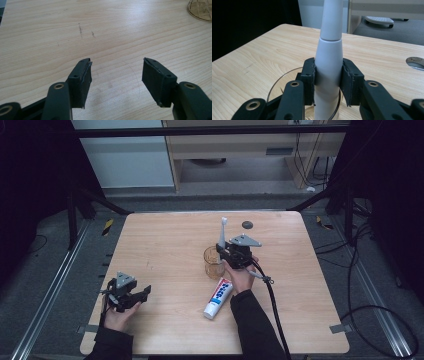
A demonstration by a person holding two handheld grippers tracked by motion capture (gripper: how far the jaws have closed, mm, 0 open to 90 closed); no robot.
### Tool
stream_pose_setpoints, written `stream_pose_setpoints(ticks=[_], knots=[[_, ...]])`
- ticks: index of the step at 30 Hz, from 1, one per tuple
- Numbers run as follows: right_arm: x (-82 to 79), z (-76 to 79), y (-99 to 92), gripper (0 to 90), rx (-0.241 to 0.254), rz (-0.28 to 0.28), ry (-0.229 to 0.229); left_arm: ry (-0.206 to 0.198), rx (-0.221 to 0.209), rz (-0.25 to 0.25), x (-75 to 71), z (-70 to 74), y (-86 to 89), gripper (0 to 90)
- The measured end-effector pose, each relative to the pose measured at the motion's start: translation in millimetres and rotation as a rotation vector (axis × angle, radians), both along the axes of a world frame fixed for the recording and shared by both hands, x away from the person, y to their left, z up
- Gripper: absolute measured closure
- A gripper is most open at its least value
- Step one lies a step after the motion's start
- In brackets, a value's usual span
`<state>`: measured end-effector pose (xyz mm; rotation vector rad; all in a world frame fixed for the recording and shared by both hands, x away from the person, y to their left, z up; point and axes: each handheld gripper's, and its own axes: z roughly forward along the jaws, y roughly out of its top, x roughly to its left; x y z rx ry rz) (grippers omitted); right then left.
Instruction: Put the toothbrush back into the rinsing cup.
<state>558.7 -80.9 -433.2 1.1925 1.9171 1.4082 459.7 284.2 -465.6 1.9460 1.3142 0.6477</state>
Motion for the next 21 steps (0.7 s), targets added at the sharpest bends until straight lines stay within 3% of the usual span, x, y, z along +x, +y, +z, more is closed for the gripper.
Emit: stream_pose_setpoints(ticks=[6, 21], knots=[[-0.4, -3.9, 0.5, 66.2, -0.022, 0.0, 0.007, 0.0, -0.001, 0.0, -0.1, 0.1, 0.1, 39.8], [-3.4, -1.3, -2.8, 63.6, -0.022, -0.001, -0.012, 0.0, 0.0, -0.002, -0.2, 0.0, -0.7, 39.8]])
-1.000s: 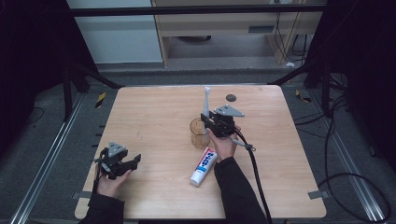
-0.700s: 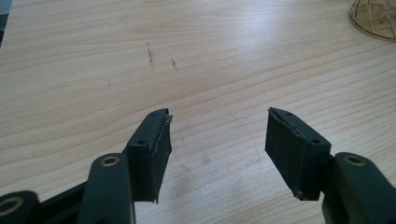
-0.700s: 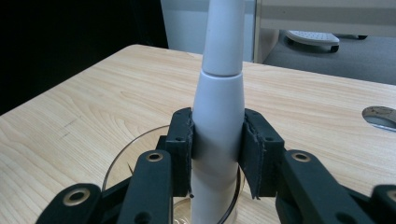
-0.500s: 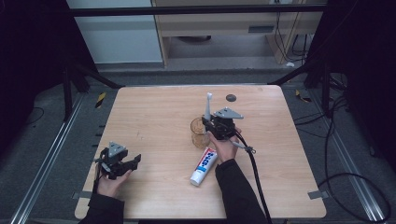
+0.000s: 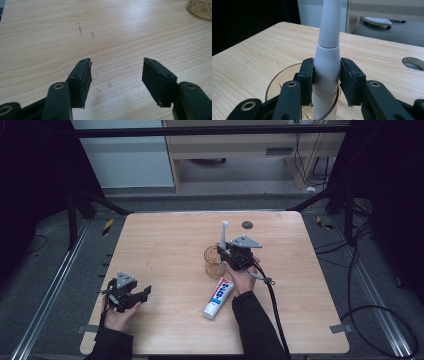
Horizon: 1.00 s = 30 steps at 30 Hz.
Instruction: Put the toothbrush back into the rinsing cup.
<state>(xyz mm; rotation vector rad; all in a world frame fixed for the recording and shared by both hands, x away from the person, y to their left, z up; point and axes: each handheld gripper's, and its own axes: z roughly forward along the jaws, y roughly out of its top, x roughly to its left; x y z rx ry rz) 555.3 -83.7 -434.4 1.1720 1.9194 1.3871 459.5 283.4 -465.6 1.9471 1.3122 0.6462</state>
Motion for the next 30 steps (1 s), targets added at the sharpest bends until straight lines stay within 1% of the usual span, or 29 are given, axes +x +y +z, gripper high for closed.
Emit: stream_pose_setpoints(ticks=[9, 30], knots=[[-1.0, 0.6, -0.7, 61.8, -0.004, -0.005, -0.007, -0.001, 0.0, 0.001, 0.1, 0.0, 0.0, 39.8], [-1.5, 1.2, -0.9, 62.7, -0.006, -0.001, -0.01, 0.0, 0.001, 0.0, 0.0, 0.2, 0.2, 39.7]])
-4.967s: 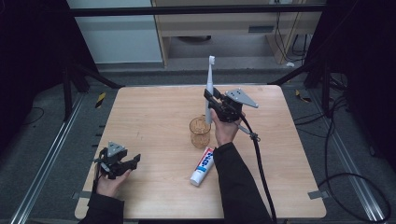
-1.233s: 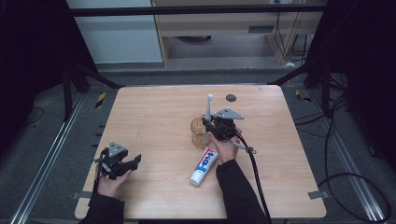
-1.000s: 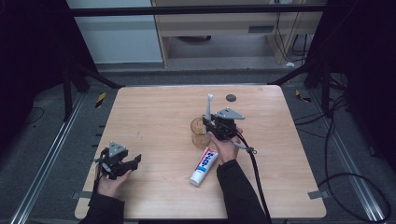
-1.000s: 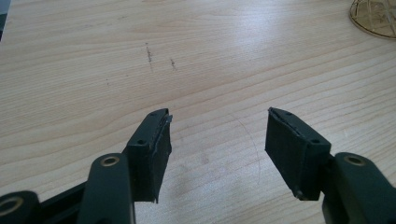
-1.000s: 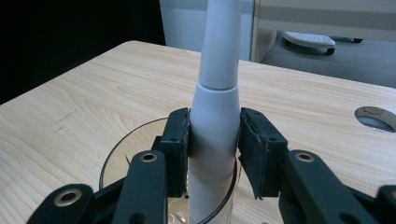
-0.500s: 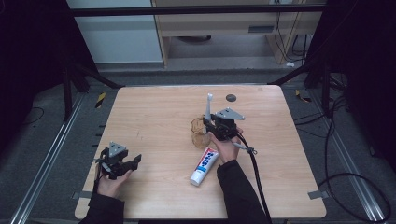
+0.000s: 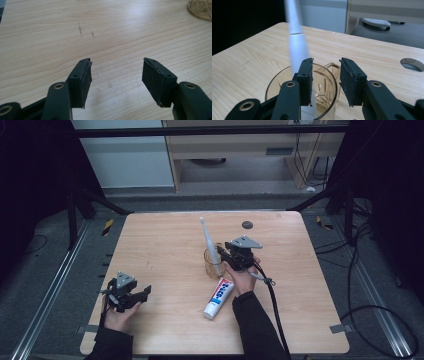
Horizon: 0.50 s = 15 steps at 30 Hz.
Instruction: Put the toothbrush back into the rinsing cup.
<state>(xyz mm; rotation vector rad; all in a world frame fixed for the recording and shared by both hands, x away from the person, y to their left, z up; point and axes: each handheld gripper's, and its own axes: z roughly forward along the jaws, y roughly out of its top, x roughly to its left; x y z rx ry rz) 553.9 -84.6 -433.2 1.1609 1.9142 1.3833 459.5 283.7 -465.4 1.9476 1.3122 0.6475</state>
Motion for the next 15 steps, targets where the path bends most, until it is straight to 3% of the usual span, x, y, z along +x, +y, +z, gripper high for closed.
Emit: stream_pose_setpoints(ticks=[7, 15], knots=[[-2.6, 3.3, -1.7, 62.4, -0.005, 0.001, -0.009, 0.0, -0.001, 0.001, 0.0, -0.1, 0.2, 39.7], [-11.9, 17.6, -13.8, 60.2, -0.006, -0.003, -0.024, 0.003, -0.004, 0.001, -0.1, -0.4, 0.1, 39.9]])
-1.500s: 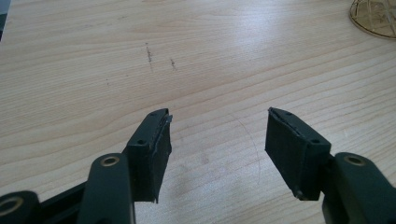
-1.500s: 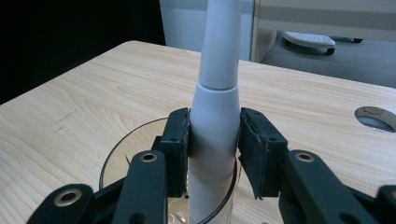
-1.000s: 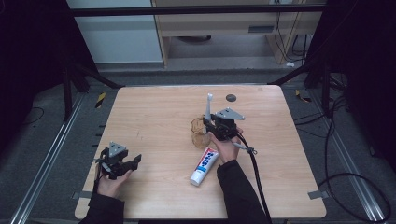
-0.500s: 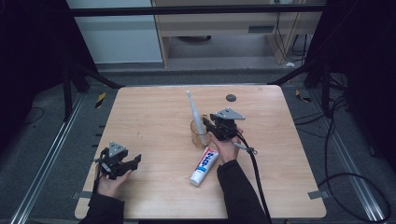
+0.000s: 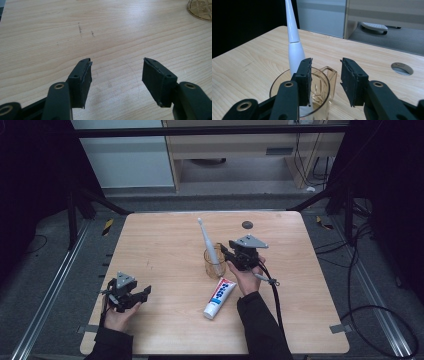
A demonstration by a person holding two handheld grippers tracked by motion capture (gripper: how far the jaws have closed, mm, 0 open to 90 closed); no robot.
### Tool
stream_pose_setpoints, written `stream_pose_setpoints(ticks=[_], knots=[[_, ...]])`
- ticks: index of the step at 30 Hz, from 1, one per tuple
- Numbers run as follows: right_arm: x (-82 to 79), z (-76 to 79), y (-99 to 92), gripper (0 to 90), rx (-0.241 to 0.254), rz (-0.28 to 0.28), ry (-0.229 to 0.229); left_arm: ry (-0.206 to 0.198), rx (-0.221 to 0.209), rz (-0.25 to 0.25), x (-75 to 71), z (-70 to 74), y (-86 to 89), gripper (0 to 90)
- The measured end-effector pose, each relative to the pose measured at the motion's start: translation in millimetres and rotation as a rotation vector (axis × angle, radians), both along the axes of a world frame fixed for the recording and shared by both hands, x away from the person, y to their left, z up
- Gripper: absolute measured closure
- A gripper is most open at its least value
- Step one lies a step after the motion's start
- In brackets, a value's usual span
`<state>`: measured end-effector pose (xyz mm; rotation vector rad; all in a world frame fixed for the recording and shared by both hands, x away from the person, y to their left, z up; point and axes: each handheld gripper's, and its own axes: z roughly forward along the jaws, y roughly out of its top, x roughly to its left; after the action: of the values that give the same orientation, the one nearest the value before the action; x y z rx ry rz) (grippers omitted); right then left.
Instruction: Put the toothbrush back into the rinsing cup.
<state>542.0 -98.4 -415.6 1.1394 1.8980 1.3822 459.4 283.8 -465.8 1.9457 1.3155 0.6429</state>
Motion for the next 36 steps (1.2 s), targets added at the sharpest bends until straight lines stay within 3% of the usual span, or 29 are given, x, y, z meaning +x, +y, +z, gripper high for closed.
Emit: stream_pose_setpoints(ticks=[6, 17, 27, 36], knots=[[-9.7, 12.7, -18.4, 57.7, 0.012, -0.009, 0.003, 0.007, -0.009, -0.012, -0.3, -0.2, -1.3, 43.2], [-32.9, 25.5, -49.0, 58.3, -0.031, 0.028, 0.028, 0.03, -0.054, -0.043, -1.7, 0.2, -5.7, 52.7], [-48.0, 16.6, -70.7, 62.8, -0.052, 0.047, 0.072, 0.048, -0.085, -0.109, -6.5, 2.7, -19.6, 65.5], [-62.2, 4.7, -89.0, 65.9, -0.076, 0.046, 0.106, 0.066, -0.097, -0.184, -10.3, 3.1, -47.4, 75.2]])
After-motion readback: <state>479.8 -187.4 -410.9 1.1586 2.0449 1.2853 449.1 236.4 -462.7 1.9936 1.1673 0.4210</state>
